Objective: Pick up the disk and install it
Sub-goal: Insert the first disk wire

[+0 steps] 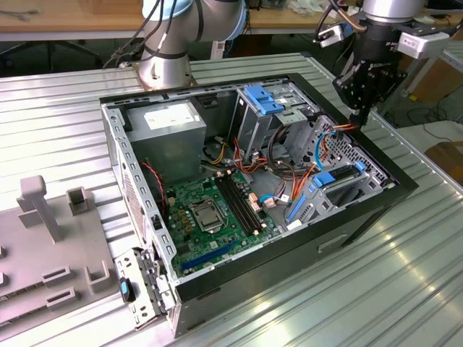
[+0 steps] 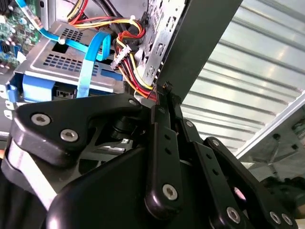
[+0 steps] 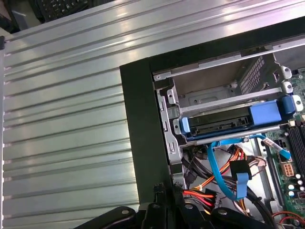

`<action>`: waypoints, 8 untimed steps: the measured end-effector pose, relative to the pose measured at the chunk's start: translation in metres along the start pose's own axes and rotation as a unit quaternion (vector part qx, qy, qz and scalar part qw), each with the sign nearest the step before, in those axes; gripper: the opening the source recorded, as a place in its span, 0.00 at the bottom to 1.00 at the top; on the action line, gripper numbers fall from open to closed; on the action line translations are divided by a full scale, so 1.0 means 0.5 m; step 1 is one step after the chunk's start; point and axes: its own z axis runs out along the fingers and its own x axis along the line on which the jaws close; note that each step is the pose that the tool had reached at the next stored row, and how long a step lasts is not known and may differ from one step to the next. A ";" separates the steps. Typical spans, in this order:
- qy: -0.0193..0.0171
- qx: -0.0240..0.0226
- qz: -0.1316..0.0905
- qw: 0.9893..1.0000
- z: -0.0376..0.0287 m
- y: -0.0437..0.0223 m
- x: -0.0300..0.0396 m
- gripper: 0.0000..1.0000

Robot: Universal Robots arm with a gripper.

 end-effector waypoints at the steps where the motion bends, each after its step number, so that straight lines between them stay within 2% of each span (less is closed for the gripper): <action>1: -0.002 -0.003 0.013 1.000 0.000 0.000 0.000 0.16; 3: -0.005 -0.006 0.028 1.000 0.000 0.000 0.000 0.16; 4: -0.008 -0.008 0.042 0.999 0.000 0.000 0.000 0.16; 8: -0.016 -0.017 0.085 0.996 0.000 0.000 0.000 0.16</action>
